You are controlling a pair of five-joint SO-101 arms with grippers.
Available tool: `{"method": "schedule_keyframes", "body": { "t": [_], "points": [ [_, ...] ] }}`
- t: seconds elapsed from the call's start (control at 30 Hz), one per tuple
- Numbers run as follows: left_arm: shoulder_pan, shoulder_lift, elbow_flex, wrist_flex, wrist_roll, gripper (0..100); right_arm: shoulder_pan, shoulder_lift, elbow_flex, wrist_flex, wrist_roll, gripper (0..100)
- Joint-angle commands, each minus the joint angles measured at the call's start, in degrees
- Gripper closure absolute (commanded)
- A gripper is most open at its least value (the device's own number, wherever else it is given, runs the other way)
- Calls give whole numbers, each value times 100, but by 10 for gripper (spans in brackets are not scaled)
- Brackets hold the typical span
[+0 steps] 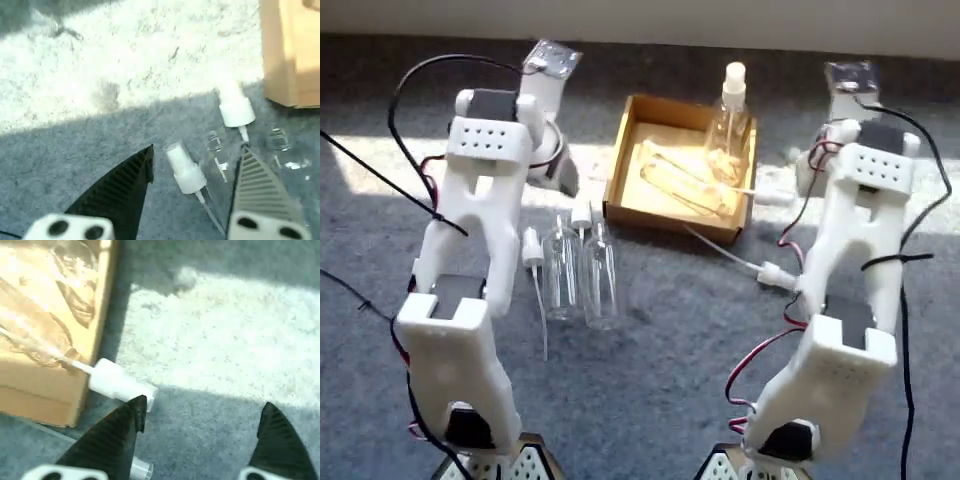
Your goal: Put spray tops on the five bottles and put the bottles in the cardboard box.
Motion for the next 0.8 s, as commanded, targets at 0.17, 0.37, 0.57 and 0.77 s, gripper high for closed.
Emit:
{"method": "schedule_keyframes", "body": {
  "t": [0.17,0.37,0.57,0.77],
  "points": [
    [-1947,-462,2193,-1169,-765,751,-1868,-286,-760,145,1125,698],
    [-1938,-1631,5147,-3305,-941,751,-2545,127,-760,-857,1187,697],
    [-1807,-2712,7081,-5178,-932,751,-2862,1095,-831,-1235,1600,696],
    [-1824,-2774,7178,-5187,-932,751,-2651,1912,-1763,-1473,1591,697]
  ]
}}
